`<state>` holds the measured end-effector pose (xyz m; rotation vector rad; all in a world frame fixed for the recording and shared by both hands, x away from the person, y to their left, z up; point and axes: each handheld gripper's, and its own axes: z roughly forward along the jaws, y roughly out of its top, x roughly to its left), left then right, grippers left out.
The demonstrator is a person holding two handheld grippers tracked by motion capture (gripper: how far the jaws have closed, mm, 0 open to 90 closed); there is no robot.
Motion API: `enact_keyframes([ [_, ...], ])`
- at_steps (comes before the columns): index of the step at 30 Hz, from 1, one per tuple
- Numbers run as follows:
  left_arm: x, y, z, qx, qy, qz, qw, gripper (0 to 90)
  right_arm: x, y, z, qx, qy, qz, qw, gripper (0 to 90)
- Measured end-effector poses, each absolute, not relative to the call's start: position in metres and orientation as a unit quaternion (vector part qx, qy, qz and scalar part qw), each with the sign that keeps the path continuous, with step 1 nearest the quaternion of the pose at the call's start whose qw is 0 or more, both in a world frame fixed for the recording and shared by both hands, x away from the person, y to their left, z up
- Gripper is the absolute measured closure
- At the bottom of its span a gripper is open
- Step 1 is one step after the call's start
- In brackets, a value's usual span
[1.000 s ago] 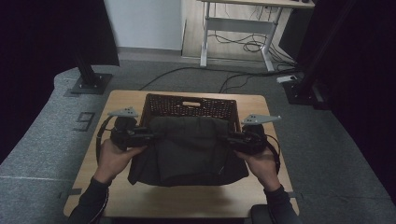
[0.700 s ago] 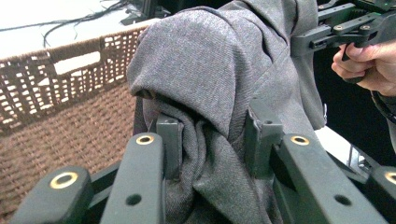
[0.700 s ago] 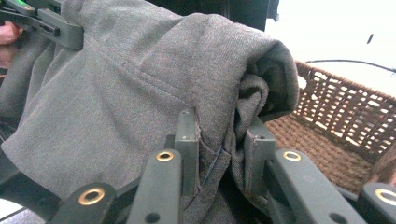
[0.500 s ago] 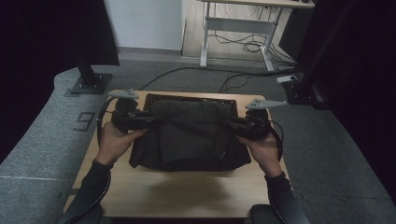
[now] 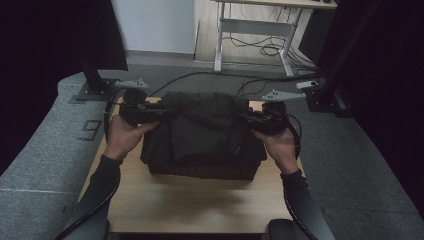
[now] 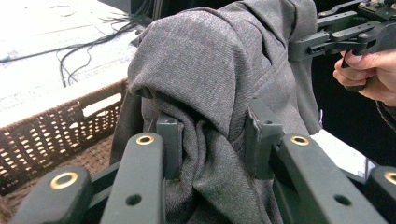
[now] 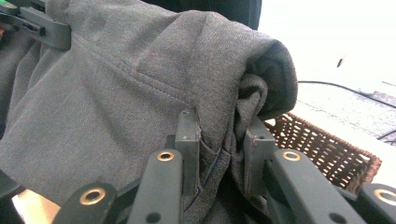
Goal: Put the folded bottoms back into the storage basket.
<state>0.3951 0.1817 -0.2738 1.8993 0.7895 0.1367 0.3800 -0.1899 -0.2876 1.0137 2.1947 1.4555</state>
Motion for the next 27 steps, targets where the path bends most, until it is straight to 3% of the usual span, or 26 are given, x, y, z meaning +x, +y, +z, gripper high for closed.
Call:
enact_keyframes([
  [27,0.470,0.184,-0.325,0.787,0.352,0.032,0.507,64.4,0.440,-0.177,-0.322,0.390,0.767,0.475,0.183,72.7],
])
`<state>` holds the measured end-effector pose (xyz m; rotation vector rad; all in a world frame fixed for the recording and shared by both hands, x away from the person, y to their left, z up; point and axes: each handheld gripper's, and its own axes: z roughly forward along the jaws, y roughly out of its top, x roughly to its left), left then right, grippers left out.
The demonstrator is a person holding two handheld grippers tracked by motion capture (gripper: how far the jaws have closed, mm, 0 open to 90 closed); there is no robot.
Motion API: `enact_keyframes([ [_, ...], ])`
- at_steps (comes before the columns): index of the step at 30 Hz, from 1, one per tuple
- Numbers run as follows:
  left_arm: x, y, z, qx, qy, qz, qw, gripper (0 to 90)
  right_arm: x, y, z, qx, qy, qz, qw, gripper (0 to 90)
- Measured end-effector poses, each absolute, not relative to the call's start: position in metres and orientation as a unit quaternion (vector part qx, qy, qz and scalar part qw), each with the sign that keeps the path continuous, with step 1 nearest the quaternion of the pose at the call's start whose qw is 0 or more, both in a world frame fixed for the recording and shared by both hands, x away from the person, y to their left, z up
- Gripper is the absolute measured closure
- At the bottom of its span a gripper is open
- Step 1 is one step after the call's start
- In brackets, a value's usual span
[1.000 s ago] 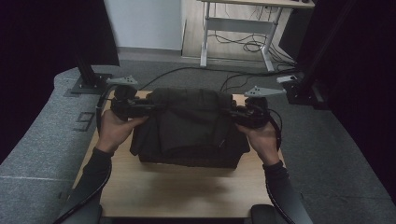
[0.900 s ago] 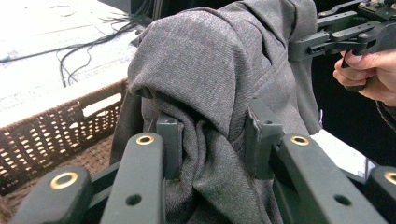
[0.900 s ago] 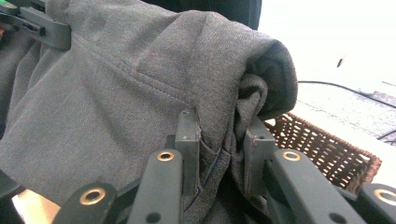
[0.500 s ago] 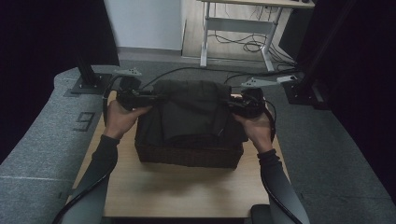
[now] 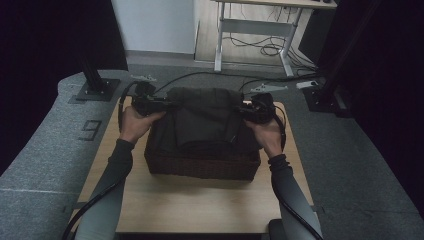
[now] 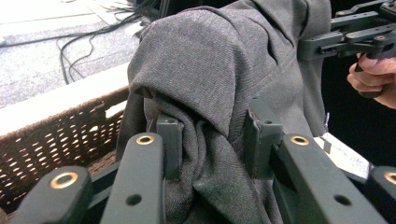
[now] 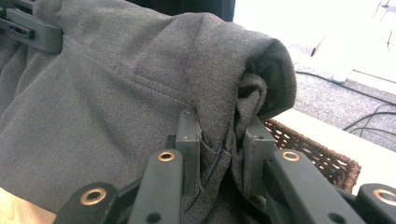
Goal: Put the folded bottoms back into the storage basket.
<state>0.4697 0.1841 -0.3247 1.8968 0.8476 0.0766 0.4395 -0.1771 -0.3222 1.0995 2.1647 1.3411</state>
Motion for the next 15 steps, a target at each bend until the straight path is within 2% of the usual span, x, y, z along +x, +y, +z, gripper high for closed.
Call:
enact_keyframes([
  [5,0.477,0.187,-0.336,0.787,0.358,0.027,0.501,64.4,0.447,-0.173,-0.330,0.396,0.770,0.466,0.179,72.8],
  [15,0.489,0.209,-0.376,0.787,0.393,0.013,0.475,64.3,0.467,-0.149,-0.370,0.407,0.784,0.445,0.150,72.8],
])
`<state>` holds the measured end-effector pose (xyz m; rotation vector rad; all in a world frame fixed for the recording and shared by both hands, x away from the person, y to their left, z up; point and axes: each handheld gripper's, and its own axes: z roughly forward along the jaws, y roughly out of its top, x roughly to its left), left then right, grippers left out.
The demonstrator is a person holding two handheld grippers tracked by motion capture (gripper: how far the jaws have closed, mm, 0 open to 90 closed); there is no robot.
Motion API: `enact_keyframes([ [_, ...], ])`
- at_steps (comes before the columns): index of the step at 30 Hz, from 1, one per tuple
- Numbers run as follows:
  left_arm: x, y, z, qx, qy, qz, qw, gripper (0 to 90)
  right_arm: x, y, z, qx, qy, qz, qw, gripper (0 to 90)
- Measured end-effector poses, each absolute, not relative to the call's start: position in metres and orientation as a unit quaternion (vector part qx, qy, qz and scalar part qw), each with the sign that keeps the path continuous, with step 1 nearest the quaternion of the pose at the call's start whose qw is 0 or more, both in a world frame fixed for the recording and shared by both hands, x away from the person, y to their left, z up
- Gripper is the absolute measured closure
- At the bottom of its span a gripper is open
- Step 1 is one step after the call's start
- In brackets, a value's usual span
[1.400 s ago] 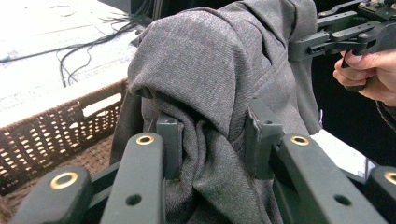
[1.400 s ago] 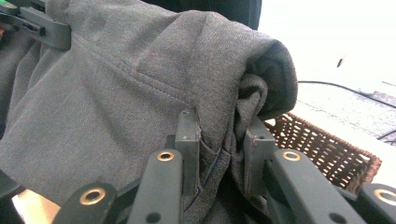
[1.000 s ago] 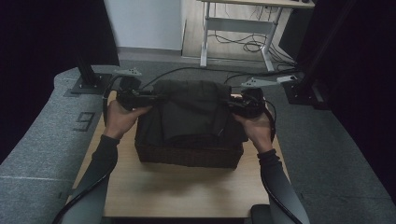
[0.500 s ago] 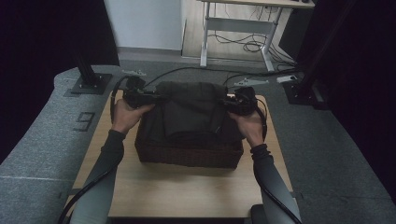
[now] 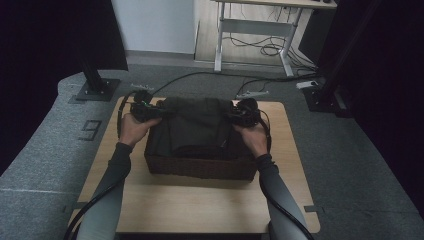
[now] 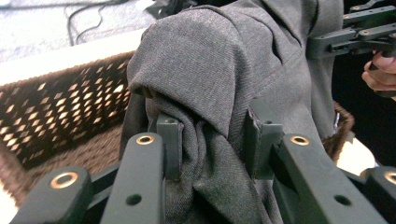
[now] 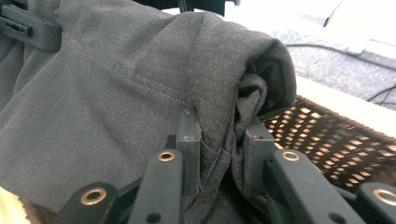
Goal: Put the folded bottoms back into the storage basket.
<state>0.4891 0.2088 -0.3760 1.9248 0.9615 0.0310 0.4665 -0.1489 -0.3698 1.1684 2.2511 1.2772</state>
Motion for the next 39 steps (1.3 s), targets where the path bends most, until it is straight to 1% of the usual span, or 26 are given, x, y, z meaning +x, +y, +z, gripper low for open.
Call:
enact_keyframes([
  [5,0.489,0.220,-0.380,0.786,0.408,0.021,0.464,64.3,0.472,-0.136,-0.382,0.408,0.785,0.445,0.139,72.9],
  [6,0.488,0.224,-0.380,0.788,0.414,0.028,0.454,64.3,0.475,-0.129,-0.388,0.405,0.788,0.444,0.132,72.9],
  [12,0.492,0.225,-0.387,0.791,0.423,0.021,0.441,64.3,0.475,-0.122,-0.400,0.408,0.793,0.435,0.121,72.9],
  [17,0.497,0.210,-0.394,0.797,0.418,0.011,0.436,64.3,0.472,-0.133,-0.407,0.420,0.791,0.430,0.117,72.9],
  [18,0.499,0.200,-0.398,0.801,0.413,0.003,0.435,64.3,0.469,-0.144,-0.409,0.428,0.788,0.427,0.118,72.9],
  [19,0.499,0.200,-0.398,0.801,0.413,0.003,0.435,64.3,0.468,-0.148,-0.410,0.431,0.786,0.426,0.118,72.9],
  [20,0.500,0.187,-0.403,0.804,0.407,-0.007,0.433,64.3,0.466,-0.156,-0.411,0.437,0.784,0.425,0.118,72.9],
  [23,0.503,0.171,-0.407,0.807,0.405,-0.017,0.429,64.2,0.463,-0.171,-0.413,0.449,0.779,0.421,0.120,72.8],
  [31,0.510,0.136,-0.418,0.816,0.398,-0.033,0.419,64.1,0.458,-0.205,-0.415,0.479,0.766,0.410,0.125,72.9],
  [34,0.511,0.135,-0.420,0.820,0.400,-0.028,0.409,64.0,0.458,-0.207,-0.418,0.485,0.765,0.406,0.124,72.9],
  [39,0.511,0.155,-0.425,0.818,0.418,-0.026,0.395,63.7,0.463,-0.189,-0.422,0.478,0.773,0.402,0.112,72.8],
])
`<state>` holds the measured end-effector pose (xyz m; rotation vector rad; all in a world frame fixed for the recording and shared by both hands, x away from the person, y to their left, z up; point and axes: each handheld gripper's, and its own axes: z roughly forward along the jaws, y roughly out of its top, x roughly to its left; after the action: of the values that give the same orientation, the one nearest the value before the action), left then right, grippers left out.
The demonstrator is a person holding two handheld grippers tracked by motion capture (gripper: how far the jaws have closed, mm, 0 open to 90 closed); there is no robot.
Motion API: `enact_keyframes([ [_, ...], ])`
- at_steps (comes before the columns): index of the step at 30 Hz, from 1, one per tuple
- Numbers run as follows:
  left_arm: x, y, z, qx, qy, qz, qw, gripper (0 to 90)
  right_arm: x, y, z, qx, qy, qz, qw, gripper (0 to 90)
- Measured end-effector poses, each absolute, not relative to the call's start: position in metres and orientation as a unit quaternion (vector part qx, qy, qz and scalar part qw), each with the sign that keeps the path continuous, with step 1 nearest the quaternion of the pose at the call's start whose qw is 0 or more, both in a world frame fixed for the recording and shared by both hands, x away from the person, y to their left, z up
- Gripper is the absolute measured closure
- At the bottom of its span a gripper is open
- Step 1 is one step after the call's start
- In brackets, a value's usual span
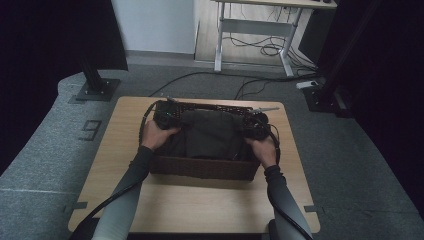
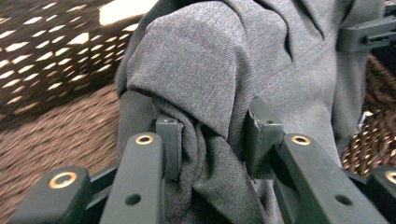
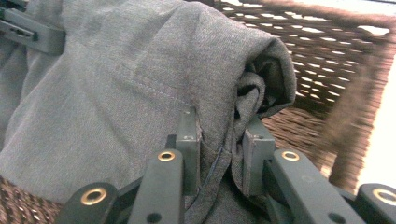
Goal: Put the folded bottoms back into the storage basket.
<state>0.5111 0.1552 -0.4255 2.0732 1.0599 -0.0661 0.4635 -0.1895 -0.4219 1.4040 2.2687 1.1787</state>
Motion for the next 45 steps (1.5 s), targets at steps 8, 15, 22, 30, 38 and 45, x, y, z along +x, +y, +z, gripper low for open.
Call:
enact_keyframes([
  [8,0.501,0.188,-0.427,0.820,0.444,0.010,0.362,63.5,0.471,-0.146,-0.433,0.451,0.797,0.389,0.103,72.6],
  [15,0.510,0.164,-0.429,0.844,0.437,0.040,0.308,62.3,0.479,-0.142,-0.442,0.462,0.801,0.364,0.111,72.0],
  [22,0.520,0.129,-0.444,0.862,0.434,0.067,0.254,60.3,0.484,-0.156,-0.444,0.484,0.797,0.337,0.132,71.0],
  [30,0.520,0.136,-0.436,0.854,0.437,0.137,0.248,25.9,0.494,-0.154,-0.444,0.495,0.788,0.327,0.167,37.1],
  [38,0.513,0.158,-0.415,0.832,0.441,0.173,0.288,22.8,0.491,-0.165,-0.428,0.481,0.777,0.359,0.190,30.3],
  [45,0.507,0.181,-0.405,0.821,0.445,0.202,0.296,26.1,0.484,-0.181,-0.412,0.476,0.773,0.365,0.209,33.8],
])
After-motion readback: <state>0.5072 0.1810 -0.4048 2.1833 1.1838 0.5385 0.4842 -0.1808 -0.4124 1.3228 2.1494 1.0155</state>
